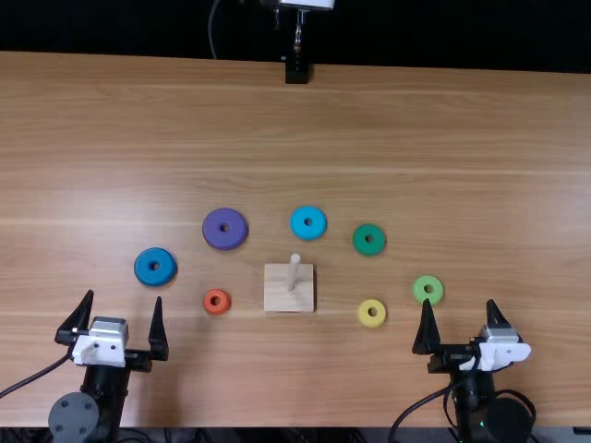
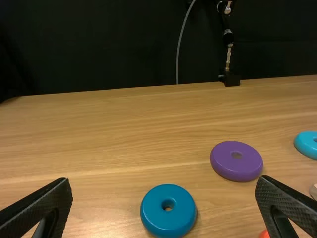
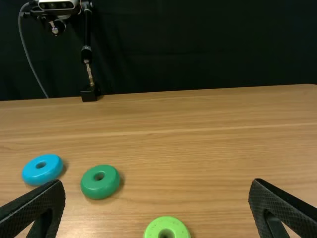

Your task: Build the Hanoi tower: stack the rings onto the peg from bottom to top in this color order: purple, dark blue, light blue, dark green, light green, yellow, orange.

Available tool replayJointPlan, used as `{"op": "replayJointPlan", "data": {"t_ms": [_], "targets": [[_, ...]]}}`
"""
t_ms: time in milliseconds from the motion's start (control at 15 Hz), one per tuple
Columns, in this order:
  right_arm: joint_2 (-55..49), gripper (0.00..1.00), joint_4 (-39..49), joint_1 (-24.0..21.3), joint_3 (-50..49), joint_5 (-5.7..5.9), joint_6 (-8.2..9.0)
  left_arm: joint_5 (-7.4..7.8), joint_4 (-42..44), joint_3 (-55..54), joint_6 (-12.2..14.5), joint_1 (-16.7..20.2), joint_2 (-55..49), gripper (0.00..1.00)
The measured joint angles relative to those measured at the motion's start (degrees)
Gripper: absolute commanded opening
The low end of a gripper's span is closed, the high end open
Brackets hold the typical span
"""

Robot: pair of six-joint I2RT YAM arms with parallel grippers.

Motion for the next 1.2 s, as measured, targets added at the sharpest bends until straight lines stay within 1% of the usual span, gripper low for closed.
{"op": "replayJointPlan", "data": {"t_ms": [1067, 1200], "targets": [[0.00, 1.00, 0.00, 0.00, 0.00, 0.02, -0.02, 0.00, 0.00, -0.02, -0.02, 0.02, 0.00, 1.00], [0.00, 1.00, 0.00, 0.00, 0.00, 0.00, -0.02, 0.00, -0.02, -0.02, -0.02, 2.51, 0.00, 1.00]]}}
